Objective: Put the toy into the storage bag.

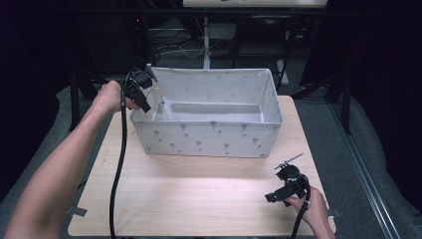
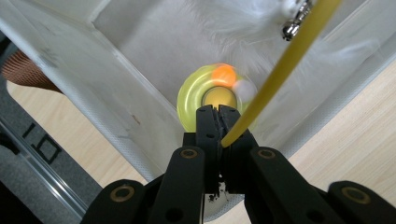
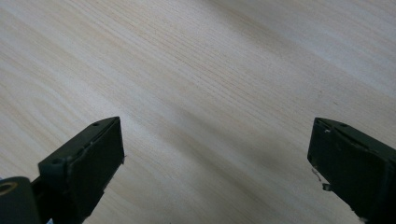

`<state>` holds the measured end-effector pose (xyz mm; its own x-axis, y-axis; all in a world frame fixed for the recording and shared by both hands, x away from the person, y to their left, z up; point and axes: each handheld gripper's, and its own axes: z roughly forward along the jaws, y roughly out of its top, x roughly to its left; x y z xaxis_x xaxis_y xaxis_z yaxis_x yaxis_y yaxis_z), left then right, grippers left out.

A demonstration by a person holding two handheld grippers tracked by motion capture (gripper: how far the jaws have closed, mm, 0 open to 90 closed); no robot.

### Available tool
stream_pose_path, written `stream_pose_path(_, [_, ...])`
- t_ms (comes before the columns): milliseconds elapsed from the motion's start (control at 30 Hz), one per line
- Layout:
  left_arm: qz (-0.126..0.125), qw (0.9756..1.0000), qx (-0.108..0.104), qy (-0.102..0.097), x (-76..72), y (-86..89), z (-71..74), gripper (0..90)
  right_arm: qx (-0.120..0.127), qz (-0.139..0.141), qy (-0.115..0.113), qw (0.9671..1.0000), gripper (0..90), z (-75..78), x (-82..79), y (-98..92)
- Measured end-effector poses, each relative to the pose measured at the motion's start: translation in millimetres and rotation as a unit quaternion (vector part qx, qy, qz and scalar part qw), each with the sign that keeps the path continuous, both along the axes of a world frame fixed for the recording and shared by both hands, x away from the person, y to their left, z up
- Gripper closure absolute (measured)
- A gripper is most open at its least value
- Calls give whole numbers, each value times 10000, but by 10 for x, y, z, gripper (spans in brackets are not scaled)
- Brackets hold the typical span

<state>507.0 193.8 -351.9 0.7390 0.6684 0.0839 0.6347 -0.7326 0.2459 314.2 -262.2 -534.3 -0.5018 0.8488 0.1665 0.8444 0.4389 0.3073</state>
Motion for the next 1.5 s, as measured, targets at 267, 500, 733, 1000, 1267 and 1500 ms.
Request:
stream_pose_path(267, [-4, 9997, 120, 190, -2, 5, -138, 871, -24, 26, -14, 10000, 33, -3, -1, 8])
stream_pose_path(500, [-3, 9996, 154, 248, -9, 17, -150, 874, -119, 69, 25, 9999, 34, 1, 6, -4])
stream_pose_path(733, [26, 9995, 48, 299, -20, 40, -160, 850, -88, 52, 11, 9999, 34, 0, 3, 0])
stream_pose_path(1000, [178, 9994, -252, 176, -60, 149, -75, 556, 15, 18, 9, 10000, 33, -1, 2, 0])
stream_pose_path(1267, [245, 9982, -505, -233, -238, 253, 142, 218, -46, 36, 16, 10000, 33, -2, 5, 0])
stream_pose_path(1500, [278, 9952, -735, -577, -484, 347, 289, 97, -64, 73, 34, 9999, 33, -1, 6, 0])
